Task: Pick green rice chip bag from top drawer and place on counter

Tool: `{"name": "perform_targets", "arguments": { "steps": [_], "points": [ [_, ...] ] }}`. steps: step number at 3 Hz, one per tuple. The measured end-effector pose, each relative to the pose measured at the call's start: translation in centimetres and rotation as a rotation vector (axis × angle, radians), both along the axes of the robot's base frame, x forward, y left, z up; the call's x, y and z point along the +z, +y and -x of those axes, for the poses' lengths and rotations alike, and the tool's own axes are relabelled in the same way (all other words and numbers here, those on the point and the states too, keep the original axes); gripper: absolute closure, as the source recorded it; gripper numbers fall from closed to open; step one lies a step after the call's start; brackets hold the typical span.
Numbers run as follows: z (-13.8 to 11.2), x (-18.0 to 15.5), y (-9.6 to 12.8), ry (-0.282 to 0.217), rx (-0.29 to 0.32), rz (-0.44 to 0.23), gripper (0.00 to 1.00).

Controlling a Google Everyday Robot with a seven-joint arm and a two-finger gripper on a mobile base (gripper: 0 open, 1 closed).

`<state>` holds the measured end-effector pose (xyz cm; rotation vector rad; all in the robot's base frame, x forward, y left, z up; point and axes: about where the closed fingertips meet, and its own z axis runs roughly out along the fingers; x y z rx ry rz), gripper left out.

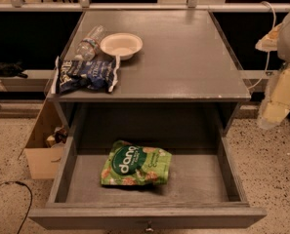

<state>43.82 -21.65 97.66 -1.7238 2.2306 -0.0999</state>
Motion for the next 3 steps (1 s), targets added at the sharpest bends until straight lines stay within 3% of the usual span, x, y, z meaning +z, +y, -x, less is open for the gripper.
{"name": "perform_targets", "arguments": {
  "steps": [1,2,3],
  "points": [
    [0.0,0.0,0.0,0.000,0.000,0.000,0.00],
    [-1.2,-1.1,1.1,0.002,-0.007,-0.156,0.00],
    [-1.6,-4.8,4.0,0.026,-0.008,-0.357,0.00]
  ]
}}
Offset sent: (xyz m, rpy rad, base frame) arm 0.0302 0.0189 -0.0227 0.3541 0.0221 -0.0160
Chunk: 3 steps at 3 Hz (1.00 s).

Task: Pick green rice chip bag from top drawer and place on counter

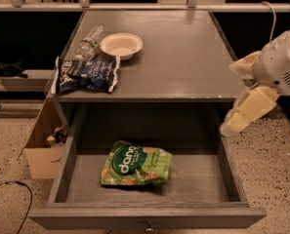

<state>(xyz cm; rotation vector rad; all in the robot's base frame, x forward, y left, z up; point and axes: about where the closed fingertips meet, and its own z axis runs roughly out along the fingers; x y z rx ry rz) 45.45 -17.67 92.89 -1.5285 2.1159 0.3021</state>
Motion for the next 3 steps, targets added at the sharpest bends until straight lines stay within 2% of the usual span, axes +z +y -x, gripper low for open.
{"name": "perform_targets", "arguments": {
  "steps": [1,2,3],
  "points": [
    [1.0,-3.4,2.9,0.012,-0.002,-0.165,0.00],
    [1.9,-7.4,5.8,0.054,0.004,-0.223,0.00],
    [1.9,-7.4,5.8,0.054,0.005,-0.223,0.00]
  ]
}}
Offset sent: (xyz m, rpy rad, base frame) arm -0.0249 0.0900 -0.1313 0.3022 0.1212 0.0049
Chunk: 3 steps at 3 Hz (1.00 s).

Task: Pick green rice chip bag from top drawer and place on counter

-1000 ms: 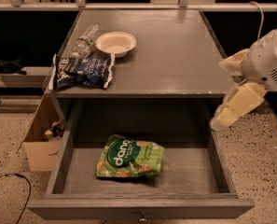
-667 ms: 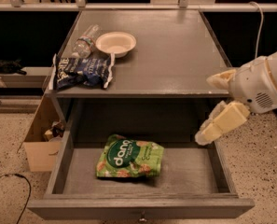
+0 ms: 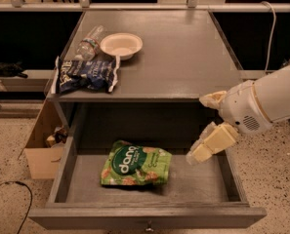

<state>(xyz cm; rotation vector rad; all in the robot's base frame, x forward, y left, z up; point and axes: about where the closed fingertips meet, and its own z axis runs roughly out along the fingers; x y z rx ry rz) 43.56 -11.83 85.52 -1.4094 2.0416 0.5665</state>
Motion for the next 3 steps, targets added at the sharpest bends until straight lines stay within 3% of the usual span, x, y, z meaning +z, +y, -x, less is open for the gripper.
{"name": "perform_targets", "arguments": {
  "steps": [1,3],
  "points": [
    [-0.1,-0.6,0.5,0.005,0.006,-0.026,0.00],
    [0.2,-6.8,4.3,0.071,0.061,-0.089,0.00]
  ]
}}
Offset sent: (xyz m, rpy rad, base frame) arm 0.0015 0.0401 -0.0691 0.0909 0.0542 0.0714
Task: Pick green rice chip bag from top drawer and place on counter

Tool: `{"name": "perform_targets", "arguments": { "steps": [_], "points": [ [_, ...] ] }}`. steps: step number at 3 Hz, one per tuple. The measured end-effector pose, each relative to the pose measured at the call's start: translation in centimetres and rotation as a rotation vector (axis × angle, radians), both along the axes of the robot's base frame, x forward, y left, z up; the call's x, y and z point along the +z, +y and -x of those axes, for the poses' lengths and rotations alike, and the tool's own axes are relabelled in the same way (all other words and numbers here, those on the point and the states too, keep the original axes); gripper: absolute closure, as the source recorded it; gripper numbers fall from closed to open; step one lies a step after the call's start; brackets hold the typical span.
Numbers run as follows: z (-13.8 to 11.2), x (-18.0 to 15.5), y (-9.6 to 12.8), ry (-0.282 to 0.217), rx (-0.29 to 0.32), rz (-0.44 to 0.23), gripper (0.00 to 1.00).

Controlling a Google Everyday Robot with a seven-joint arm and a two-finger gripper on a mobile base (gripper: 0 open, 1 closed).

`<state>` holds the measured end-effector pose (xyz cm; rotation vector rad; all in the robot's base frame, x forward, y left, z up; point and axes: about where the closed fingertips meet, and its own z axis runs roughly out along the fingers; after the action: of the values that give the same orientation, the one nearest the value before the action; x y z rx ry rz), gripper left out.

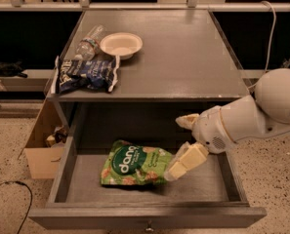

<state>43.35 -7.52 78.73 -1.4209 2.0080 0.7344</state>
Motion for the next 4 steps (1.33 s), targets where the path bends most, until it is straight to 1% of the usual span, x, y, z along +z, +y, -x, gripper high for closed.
{"name": "perform_targets", "arguments": {
  "steps": [1,2,3,4],
  "points": [
    [0.3,-4.3,3.2,0.078,0.025,-0.027,0.00],
    [0.7,-8.2,7.1,0.156,0.077,-0.017,0.00],
    [-0.5,-11.0,10.7,0.194,0.121,0.023,0.00],
    [-0.5,-11.0,10.7,0.194,0.122,0.023,0.00]
  ]
}}
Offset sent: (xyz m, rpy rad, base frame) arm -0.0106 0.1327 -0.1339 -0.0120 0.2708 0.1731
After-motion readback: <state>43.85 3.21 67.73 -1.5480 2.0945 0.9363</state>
